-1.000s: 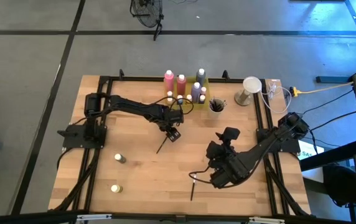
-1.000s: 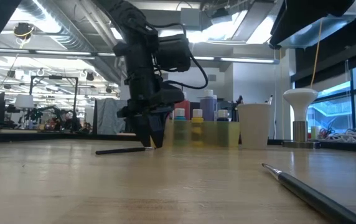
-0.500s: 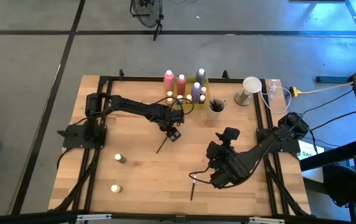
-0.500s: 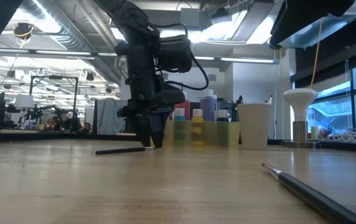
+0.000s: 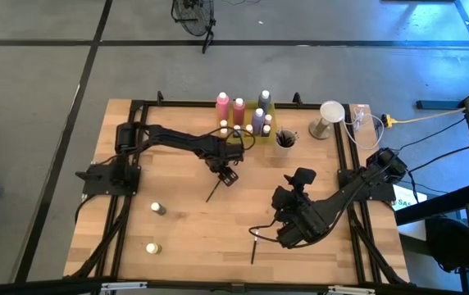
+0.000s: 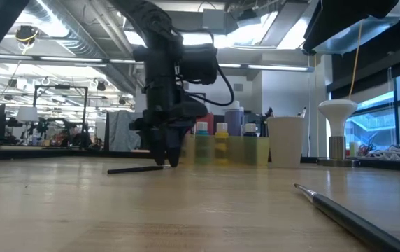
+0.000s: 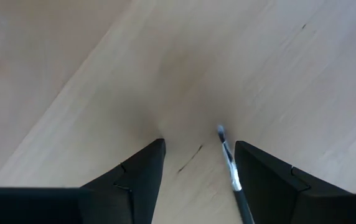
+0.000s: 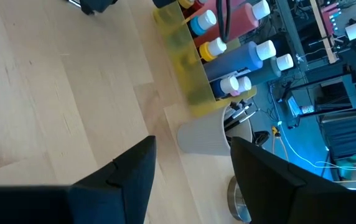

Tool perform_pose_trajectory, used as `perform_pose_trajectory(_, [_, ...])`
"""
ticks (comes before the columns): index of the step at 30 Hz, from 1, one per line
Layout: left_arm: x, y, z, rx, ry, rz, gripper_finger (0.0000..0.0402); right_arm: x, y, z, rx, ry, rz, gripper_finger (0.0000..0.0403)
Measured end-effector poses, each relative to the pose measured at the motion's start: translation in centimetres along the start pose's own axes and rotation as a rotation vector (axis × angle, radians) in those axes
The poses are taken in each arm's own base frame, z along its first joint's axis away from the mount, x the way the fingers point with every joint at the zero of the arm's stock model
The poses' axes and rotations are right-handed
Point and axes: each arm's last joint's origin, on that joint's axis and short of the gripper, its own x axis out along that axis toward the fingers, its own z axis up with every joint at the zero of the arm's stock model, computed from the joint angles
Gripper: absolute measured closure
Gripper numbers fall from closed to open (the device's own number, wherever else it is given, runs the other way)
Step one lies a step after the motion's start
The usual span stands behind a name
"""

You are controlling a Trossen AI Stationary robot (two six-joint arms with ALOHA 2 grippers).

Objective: Pick & Place Paint Supplies
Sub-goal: Put the silver paint brush into the white cup

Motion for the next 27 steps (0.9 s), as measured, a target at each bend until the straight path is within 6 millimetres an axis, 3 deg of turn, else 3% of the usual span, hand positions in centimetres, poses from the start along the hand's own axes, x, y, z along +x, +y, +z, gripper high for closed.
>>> perform_pose_trajectory(7, [-0.7, -0.2, 0.5, 0.021, -0.013, 0.017, 0.0206, 0.1, -0.1, 0.1, 0.004, 0.002, -0.003, 0.0193])
perform_pose_trajectory(17, [1.1, -0.8, 1.4, 0.023, 0.047, 0.038, 0.0206, 0.4, -0.2, 0.2, 0.014, 0.007, -0.005, 0.0192])
perform_pose_trajectory(27, [0.5, -1.6, 2.4, 0.035, 0.041, 0.071, 0.0206, 0.4, -0.1, 0.3, 0.018, 0.005, -0.002, 0.0192])
